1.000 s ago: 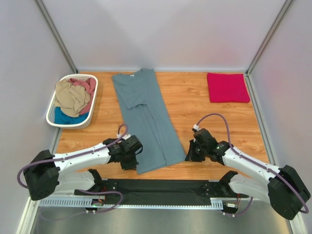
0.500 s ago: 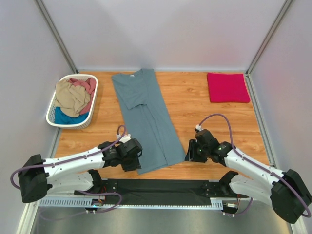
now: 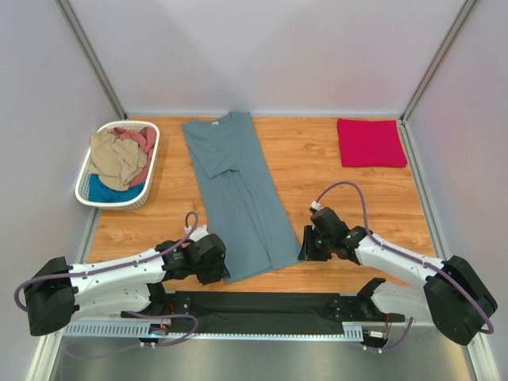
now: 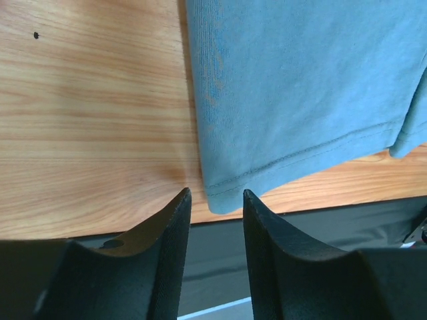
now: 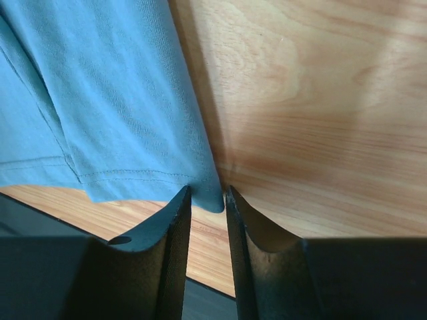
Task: Fold and stack the t-shirts
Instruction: Fold the tshirt
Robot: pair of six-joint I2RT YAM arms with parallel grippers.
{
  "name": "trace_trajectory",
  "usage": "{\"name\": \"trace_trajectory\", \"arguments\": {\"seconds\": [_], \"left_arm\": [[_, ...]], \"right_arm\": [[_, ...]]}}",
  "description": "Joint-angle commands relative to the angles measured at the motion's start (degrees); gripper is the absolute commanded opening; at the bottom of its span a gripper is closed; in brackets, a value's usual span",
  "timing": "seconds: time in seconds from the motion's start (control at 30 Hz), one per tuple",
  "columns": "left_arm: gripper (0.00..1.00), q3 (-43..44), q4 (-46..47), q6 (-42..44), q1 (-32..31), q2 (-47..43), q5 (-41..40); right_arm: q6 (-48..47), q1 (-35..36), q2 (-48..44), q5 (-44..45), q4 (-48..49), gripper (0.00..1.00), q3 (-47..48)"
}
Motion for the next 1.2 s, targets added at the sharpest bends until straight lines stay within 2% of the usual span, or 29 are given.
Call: {"name": "trace_trajectory", "arguments": {"seconds": [0.0,0.37,0.4,0.43,0.47,0.53,0.57,0.77,0.97,1.03,1.17], "left_arm": [[0.44,-0.3,0.8,-2.9,-0.3,0.5,-0.4],[0.20,1.2,2.6,-1.6,-0.3,7.0,1.7],[0.14,1.4,2.5,-1.8,-0.3,8.4,1.9],[0.11,1.7,2.1,-1.8,-0.3,8.9,2.1],[0.08,2.0,1.9,-1.7,-0.3,9.4,2.5],[0.01,3.3,0.4,-1.5,-0.4,10.5,2.8],[0.00,4.0,0.0,-1.4,-0.5,10.6,2.9],[0.00,8.5,-2.8,-1.4,-3.7,9.8,1.2],[0.00,12.9,-6.0,-2.2,-8.9,12.6,1.1],[0.00,13.7,-5.8,-2.8,-11.1,13.5,1.2],[0.00,13.8,-1.6,-1.8,-10.8,13.7,2.3]], "right_arm": [[-0.7,0.3,-0.3,0.6,1.1,0.29,0.0],[-0.6,0.2,-2.5,1.4,-0.1,0.24,-0.8],[-0.7,0.2,-2.4,1.8,-0.2,0.23,-0.8],[-0.8,0.2,-2.1,2.0,-0.4,0.20,-0.8],[-0.8,0.3,-2.0,2.1,-0.6,0.12,-0.6],[-0.6,0.3,-2.1,2.0,-1.1,0.03,-0.6],[-0.3,0.3,-2.4,2.0,-1.9,0.00,-0.5],[3.1,0.2,-6.5,5.8,-9.3,0.00,0.8],[6.3,1.1,-16.1,6.3,-16.9,0.00,1.6],[7.5,2.9,-19.8,6.3,-18.2,0.00,2.1],[8.2,5.4,-21.0,8.6,-18.9,0.00,3.9]]}}
